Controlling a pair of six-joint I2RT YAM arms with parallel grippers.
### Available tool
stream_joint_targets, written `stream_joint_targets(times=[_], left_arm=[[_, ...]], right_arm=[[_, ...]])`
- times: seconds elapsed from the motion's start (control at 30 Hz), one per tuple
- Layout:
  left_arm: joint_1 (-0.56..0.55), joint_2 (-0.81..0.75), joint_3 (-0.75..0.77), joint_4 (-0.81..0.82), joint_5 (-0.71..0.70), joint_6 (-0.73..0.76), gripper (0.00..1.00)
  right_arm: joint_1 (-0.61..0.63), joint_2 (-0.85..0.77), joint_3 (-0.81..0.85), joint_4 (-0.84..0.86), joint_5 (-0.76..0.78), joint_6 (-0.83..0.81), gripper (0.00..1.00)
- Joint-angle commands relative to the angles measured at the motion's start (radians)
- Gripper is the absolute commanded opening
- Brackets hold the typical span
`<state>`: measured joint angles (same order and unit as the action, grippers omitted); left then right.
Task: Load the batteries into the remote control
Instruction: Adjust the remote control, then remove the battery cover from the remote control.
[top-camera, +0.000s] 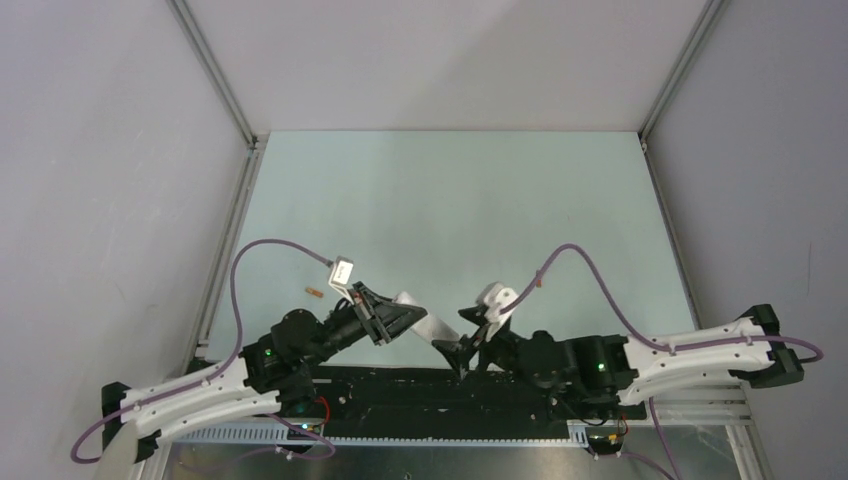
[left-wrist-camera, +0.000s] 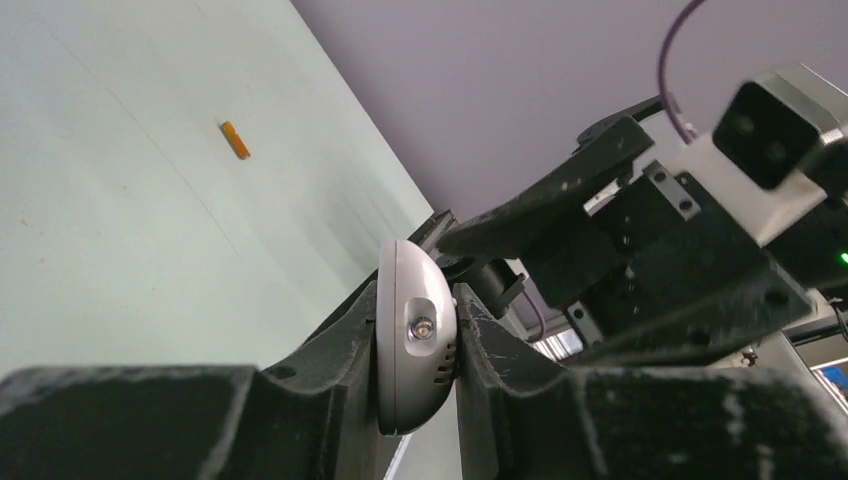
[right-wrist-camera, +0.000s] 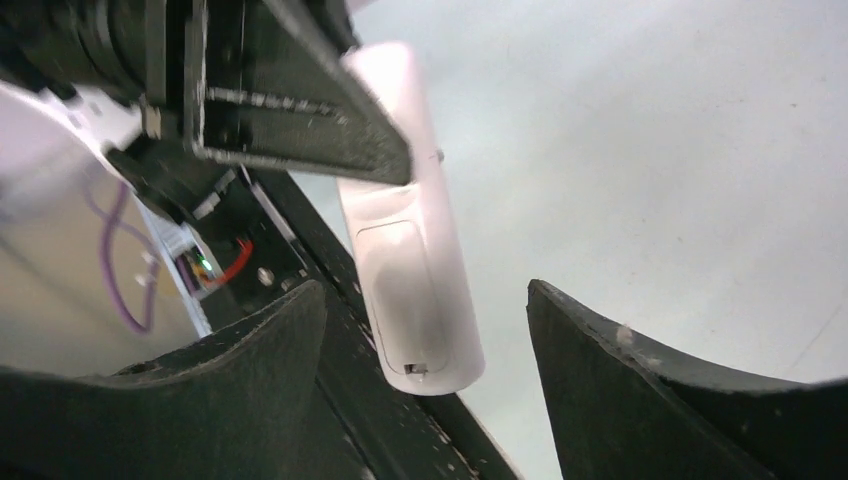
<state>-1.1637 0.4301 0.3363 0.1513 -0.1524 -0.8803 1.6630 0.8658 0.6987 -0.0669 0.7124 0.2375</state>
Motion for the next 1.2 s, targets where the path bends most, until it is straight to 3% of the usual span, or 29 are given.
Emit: stream_joint_targets(times=[0.0, 0.33, 0.5, 0.7, 1.17], left_arm=[[0.001, -0.048, -0.012, 0.042, -0.032, 0.039, 0.0], [0.003, -0.16, -0.073, 0.045, -0.151, -0.035, 0.0], [0.004, -0.242, -0.143, 0.053, -0.259, -0.123, 0.0], [0.004, -0.322, -0.22, 0.096, -0.3, -0.183, 0.0], [0.005, -0.398, -0.265, 0.107, -0.291, -0.214, 0.0]], right_arm=[[0.001, -0.124, -0.047, 0.087, 0.11, 0.158, 0.77], [-0.005, -0.359, -0.252, 0.232, 0.174, 0.399, 0.75], [-0.012, -0.449, -0.372, 0.349, 0.149, 0.478, 0.68], [-0.035, -0.422, -0.45, 0.483, 0.105, 0.603, 0.61], [-0.056, -0.276, -0.459, 0.467, 0.099, 0.82, 0.63]])
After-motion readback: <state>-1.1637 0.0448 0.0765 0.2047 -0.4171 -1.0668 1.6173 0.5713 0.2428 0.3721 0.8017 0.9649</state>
